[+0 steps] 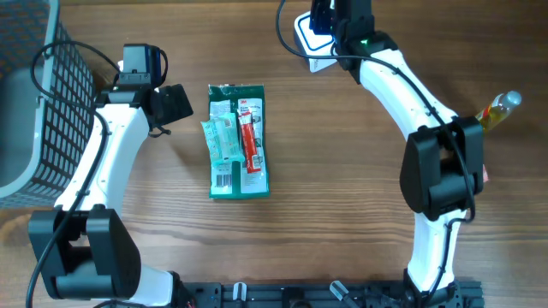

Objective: Scan the item barcode
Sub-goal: 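Hold the jar label in front of the white scanner, right gripper, then carry the jar away from the scanner toward the right side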

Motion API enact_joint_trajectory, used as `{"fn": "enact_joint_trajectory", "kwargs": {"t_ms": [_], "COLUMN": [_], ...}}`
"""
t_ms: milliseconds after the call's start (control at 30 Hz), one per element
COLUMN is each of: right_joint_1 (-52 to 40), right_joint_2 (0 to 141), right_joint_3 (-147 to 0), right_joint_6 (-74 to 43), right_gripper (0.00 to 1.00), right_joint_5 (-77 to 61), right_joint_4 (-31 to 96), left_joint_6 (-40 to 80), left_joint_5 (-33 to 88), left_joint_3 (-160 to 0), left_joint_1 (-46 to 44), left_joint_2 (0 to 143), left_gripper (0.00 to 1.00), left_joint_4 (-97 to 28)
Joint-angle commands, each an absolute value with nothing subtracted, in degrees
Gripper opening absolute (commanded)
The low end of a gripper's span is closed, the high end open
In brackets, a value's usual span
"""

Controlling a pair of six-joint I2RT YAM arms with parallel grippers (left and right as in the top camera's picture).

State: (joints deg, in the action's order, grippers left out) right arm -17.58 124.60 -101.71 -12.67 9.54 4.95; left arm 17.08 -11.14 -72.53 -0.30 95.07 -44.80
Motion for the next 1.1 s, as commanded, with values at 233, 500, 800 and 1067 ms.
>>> {"fn": "enact_joint_trajectory", "kwargs": {"t_ms": [233, 500, 800, 1067], "right_joint_1": [-17.5, -17.4, -17.4, -16.6], "right_joint_2": [130.8, 133.2, 135.2, 131.2], "right_joint_3": [-102.3, -102.3, -102.3, -102.3], "right_joint_6": [-11.9, -12.1, -12.0, -11.9], "right_gripper": [0.04, 0.04, 0.04, 0.04], "right_joint_5": [11.6, 5.8, 2.0, 1.4], "right_joint_4": [-0.7, -0.8, 3.7, 2.5], "left_joint_6": [17.2, 17.2, 17.2, 17.2], "left_joint_5": [-11.6, -11.6, -11.6, -11.6], "left_joint_3": [-72.3, -72.3, -72.3, -72.3], "left_joint_1": [-0.1, -0.1, -0.1, -0.1], "left_joint_2": [95.5, 95.5, 95.5, 95.5], "left_gripper": [1.00, 1.00, 1.00, 1.00], "left_joint_4": [-44.8, -44.8, -44.8, -44.8]}}
